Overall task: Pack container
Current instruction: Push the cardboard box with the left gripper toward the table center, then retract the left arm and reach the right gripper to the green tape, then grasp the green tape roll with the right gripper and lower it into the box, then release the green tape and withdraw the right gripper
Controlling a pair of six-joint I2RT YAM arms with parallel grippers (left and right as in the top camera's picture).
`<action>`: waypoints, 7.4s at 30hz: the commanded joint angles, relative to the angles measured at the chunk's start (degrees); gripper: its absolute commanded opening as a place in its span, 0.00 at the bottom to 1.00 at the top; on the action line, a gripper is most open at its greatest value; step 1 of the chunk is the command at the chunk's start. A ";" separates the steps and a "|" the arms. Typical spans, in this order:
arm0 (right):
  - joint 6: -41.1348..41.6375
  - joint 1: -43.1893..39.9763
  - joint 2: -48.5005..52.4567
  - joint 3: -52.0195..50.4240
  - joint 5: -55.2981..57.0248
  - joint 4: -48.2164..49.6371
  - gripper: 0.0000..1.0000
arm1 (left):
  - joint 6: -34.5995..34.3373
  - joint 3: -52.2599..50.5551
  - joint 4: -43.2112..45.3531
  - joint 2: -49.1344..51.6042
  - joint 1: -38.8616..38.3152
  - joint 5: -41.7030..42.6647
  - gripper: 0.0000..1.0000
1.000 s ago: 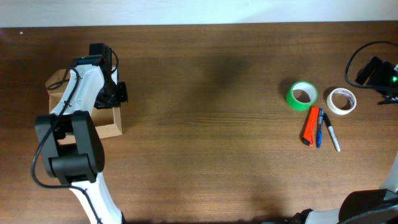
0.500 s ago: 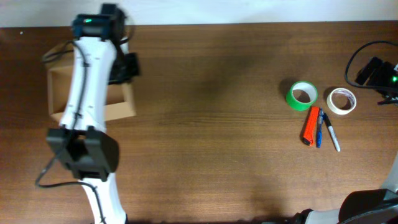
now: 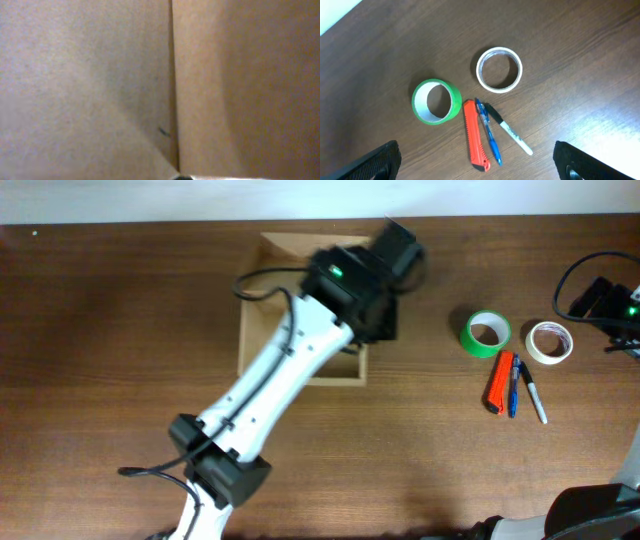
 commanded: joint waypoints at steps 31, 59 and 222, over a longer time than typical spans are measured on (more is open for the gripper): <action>4.74 5.49 0.31 0.81 -1.11 -0.68 0.99 | 3.41 0.90 13.22 18.10 4.83 5.73 0.02; 4.72 5.46 0.31 0.81 1.44 -0.44 0.99 | 7.02 0.90 15.82 21.90 9.09 4.72 0.47; -2.27 65.20 54.58 42.36 10.27 -1.73 0.31 | 18.95 35.74 -9.29 8.26 51.47 -17.27 1.00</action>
